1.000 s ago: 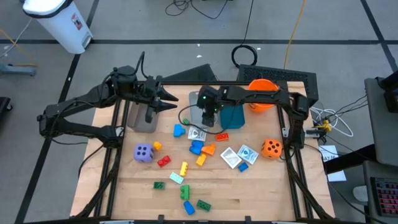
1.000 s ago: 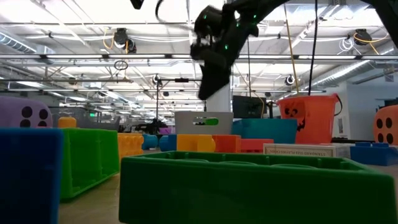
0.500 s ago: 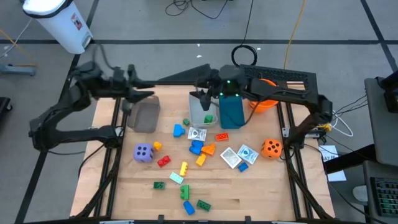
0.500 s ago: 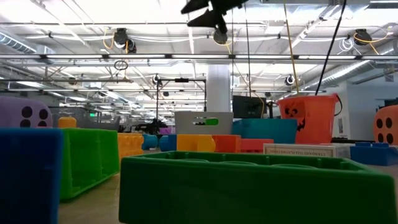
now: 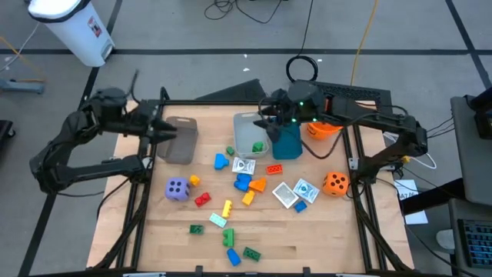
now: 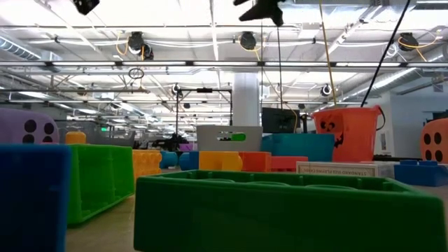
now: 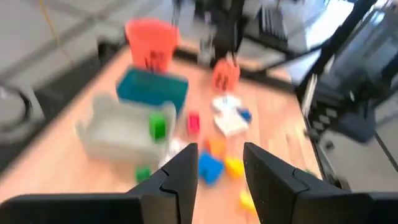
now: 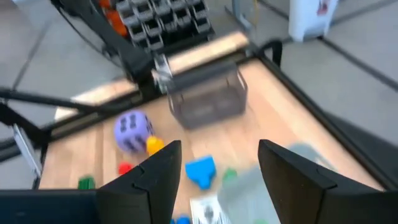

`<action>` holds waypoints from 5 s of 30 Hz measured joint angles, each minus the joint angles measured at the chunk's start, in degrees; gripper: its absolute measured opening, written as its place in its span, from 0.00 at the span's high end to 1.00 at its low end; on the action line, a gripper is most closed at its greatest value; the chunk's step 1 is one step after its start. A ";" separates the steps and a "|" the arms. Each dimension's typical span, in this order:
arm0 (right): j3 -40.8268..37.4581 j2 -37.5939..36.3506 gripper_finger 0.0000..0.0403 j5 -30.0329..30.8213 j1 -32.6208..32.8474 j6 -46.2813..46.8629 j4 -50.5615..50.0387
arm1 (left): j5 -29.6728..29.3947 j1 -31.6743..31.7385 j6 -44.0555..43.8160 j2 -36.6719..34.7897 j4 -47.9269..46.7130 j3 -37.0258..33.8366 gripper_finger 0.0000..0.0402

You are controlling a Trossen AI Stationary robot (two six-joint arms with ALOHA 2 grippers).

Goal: Pick & Place Toys
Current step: Put the yellow game piece into the gray bin

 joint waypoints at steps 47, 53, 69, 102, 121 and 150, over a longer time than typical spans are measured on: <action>-44.62 -17.03 0.49 15.10 31.38 14.03 26.92 | -35.24 -44.28 -57.40 27.24 9.17 -17.81 0.67; -44.74 -17.02 0.49 15.13 31.07 14.00 26.82 | -32.02 -41.38 -57.64 31.86 5.26 -17.81 0.67; -44.74 -17.00 0.49 15.28 30.82 14.62 26.78 | -35.11 -39.52 -54.67 32.99 -0.61 -17.81 0.67; -44.74 -17.00 0.49 15.15 30.85 14.62 26.32 | -32.79 -39.52 -52.27 38.58 0.41 -17.79 0.36; -44.74 -17.00 0.49 15.21 30.85 15.01 26.28 | -30.71 -39.46 -51.35 46.21 2.29 -17.79 0.42; -44.74 -17.00 0.49 15.30 30.74 13.50 27.05 | -34.09 -36.18 -46.38 32.14 4.66 -9.67 0.66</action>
